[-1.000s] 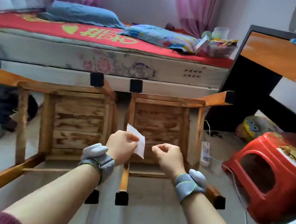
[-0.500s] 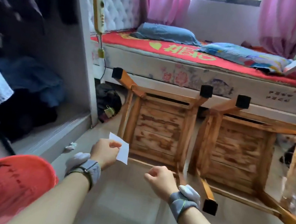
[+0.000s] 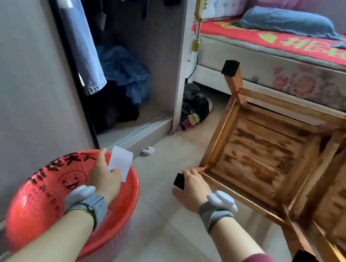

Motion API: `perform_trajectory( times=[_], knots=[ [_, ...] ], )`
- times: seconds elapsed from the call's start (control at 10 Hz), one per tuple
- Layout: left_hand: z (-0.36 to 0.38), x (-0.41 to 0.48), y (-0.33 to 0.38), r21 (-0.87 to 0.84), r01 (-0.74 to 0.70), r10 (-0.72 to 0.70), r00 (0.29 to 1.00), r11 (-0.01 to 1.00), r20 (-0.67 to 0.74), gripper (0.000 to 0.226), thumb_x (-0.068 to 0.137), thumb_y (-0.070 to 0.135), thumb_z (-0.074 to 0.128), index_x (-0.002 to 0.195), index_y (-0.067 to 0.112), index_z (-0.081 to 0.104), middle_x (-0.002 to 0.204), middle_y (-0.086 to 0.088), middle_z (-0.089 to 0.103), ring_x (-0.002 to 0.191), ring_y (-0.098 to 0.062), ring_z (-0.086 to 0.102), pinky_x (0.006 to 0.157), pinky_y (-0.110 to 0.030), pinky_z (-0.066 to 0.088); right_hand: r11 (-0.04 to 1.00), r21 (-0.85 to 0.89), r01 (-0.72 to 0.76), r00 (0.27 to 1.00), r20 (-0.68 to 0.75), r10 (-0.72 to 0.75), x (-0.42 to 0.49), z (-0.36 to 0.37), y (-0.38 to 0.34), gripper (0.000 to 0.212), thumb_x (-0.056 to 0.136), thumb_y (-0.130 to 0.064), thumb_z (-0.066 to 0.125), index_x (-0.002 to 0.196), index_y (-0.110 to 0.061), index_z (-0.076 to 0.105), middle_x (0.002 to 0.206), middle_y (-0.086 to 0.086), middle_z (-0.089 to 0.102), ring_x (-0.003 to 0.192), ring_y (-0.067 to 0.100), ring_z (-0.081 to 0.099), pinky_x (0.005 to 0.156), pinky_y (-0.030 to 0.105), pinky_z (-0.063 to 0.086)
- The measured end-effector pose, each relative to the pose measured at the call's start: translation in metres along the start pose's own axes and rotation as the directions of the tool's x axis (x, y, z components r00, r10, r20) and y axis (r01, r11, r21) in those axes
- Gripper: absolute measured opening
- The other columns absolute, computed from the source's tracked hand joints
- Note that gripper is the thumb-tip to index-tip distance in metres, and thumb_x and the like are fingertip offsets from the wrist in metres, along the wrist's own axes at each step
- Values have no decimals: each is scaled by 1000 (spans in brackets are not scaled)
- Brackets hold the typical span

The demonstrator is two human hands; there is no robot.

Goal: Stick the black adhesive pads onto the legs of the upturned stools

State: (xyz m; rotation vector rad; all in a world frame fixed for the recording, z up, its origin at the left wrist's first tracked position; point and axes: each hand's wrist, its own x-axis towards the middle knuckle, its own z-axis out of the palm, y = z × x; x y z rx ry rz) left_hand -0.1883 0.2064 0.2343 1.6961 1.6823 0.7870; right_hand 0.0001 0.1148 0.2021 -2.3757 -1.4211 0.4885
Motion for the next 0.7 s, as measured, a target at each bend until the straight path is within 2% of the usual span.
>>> perform_trajectory(
  times=[0.1, 0.2, 0.3, 0.4, 0.5, 0.6, 0.7],
  knots=[
    [-11, 15, -33, 170, 6, -9, 1000, 985, 15, 9, 84, -3, 45, 77, 1, 50, 96, -36, 61, 81, -46, 50, 68, -39, 34, 998, -62, 18, 1000, -16, -19, 4, 5, -2, 38, 78, -33, 62, 106, -8, 54, 112, 13, 54, 108, 32, 53, 86, 36, 47],
    [-10, 23, -70, 329, 57, -92, 992, 943, 91, 21, 91, 4, 42, 70, 6, 47, 102, -32, 64, 94, -47, 56, 72, -38, 35, 994, -98, 45, 999, -13, -46, 5, 9, -4, 38, 77, -33, 62, 103, -7, 54, 110, 13, 54, 106, 32, 54, 85, 37, 47],
    [-4, 26, -97, 411, 87, -211, 940, 908, 267, 32, 95, 12, 40, 119, 9, 62, 125, -20, 62, 115, -41, 54, 91, -35, 41, 991, -129, 46, 999, -9, -47, 3, 7, -5, 38, 77, -33, 62, 103, -8, 52, 111, 12, 54, 106, 32, 54, 83, 36, 46],
    [-2, 24, -101, 328, 128, -263, 875, 936, 407, 33, 94, 20, 47, 118, 6, 65, 129, -18, 61, 121, -36, 53, 100, -33, 39, 990, -132, 57, 998, -3, -58, 2, 6, -4, 39, 77, -33, 62, 105, -9, 51, 112, 12, 55, 108, 32, 54, 84, 37, 46],
    [0, 29, -92, 198, 178, -245, 884, 964, 398, 25, 91, 18, 48, 79, 12, 69, 96, -16, 66, 91, -30, 57, 86, -36, 45, 993, -111, 48, 998, 36, -44, 1, 5, -2, 50, 76, -34, 63, 117, -10, 49, 120, 11, 53, 114, 32, 52, 89, 38, 47],
    [16, 26, -75, 88, 208, -225, 879, 974, 421, 26, 84, 30, 50, 64, 15, 57, 75, -9, 56, 76, -25, 51, 74, -34, 44, 998, -56, 30, 997, 75, -26, 1, 3, -1, 58, 77, -32, 65, 126, -9, 46, 130, 11, 52, 122, 31, 49, 97, 39, 45],
    [34, 17, -64, 34, 160, -156, 862, 987, 482, 36, 77, 42, 50, 55, 14, 47, 63, -10, 48, 68, -22, 45, 66, -32, 35, 998, 67, -17, 998, 55, 14, -1, -5, -3, 55, 80, -29, 65, 126, -6, 50, 128, 15, 57, 122, 32, 51, 97, 35, 44]
  ],
)
